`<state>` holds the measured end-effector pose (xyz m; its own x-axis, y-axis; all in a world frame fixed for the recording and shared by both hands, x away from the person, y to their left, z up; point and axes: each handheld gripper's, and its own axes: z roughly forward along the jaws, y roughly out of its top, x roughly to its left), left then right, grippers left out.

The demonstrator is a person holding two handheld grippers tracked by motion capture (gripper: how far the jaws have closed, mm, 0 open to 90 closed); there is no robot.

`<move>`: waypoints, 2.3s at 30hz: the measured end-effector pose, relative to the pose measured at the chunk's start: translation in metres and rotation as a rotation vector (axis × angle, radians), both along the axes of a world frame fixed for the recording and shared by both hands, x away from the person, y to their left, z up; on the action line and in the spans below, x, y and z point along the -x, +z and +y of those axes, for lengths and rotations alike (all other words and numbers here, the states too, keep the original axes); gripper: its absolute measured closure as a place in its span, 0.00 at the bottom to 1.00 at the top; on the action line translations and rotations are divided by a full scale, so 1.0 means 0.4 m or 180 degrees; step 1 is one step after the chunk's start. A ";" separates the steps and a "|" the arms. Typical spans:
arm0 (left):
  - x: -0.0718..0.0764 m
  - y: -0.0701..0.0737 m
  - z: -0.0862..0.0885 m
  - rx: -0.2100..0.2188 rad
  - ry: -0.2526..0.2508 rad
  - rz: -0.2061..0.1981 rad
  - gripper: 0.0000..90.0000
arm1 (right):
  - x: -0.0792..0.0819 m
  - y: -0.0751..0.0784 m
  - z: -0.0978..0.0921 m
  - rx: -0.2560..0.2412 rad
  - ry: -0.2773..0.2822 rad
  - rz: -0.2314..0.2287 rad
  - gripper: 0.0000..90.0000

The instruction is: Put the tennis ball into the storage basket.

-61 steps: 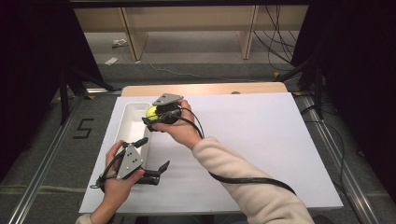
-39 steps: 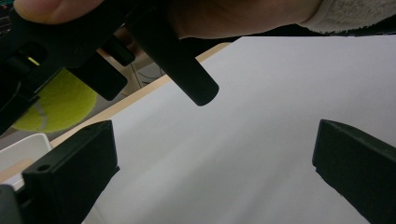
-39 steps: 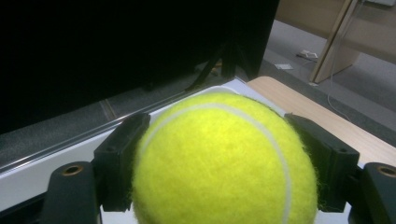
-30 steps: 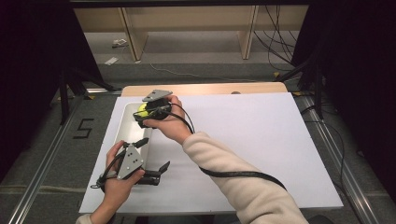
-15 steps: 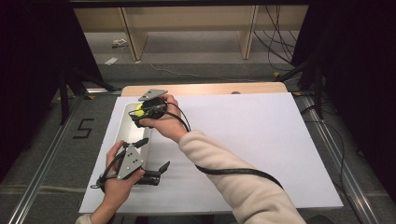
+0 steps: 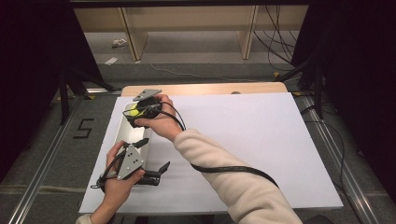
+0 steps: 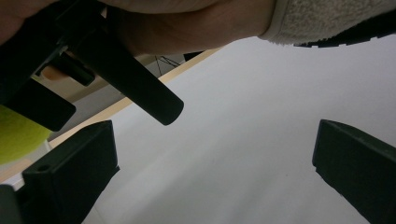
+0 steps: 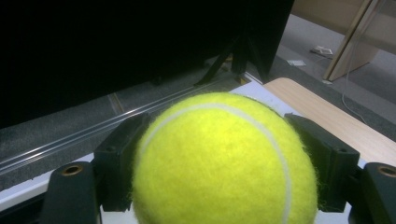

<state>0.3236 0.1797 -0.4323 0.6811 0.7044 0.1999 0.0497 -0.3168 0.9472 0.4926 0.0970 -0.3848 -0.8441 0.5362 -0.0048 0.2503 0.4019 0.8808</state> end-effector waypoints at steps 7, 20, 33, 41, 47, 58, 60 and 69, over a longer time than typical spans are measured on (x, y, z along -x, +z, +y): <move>0.000 0.000 0.000 0.0004 0.0002 0.0005 0.00 | -0.002 0.000 0.012 0.0030 0.0041 0.0021 0.29; 0.001 -0.001 -0.001 -0.0004 -0.0002 0.0005 0.00 | -0.003 -0.009 0.036 0.0034 0.0083 0.0062 0.29; 0.002 -0.001 0.001 -0.0011 -0.0004 0.0013 0.00 | -0.004 -0.020 0.051 0.0078 0.0117 0.0084 0.29; 0.001 -0.001 0.002 -0.0012 -0.0003 0.0014 0.00 | -0.009 -0.025 0.059 0.0122 0.0180 0.0129 0.29; 0.001 -0.001 0.002 -0.0012 -0.0006 0.0018 0.00 | -0.009 -0.037 0.070 0.0175 0.0233 0.0191 0.29; 0.001 -0.001 0.002 -0.0015 -0.0006 0.0019 0.00 | -0.015 -0.056 0.073 0.0254 0.0264 0.0274 0.29; 0.001 -0.002 0.002 -0.0018 -0.0005 0.0019 0.00 | -0.016 -0.059 0.073 0.0261 0.0260 0.0294 0.29; 0.001 -0.002 0.002 -0.0017 -0.0013 0.0029 0.00 | -0.024 -0.073 0.072 0.0290 0.0252 0.0346 0.29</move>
<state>0.3232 0.1805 -0.4332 0.6857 0.7006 0.1973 0.0569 -0.3219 0.9450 0.5023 0.1258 -0.4138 -0.8818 0.4696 0.0433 0.3066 0.5012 0.8092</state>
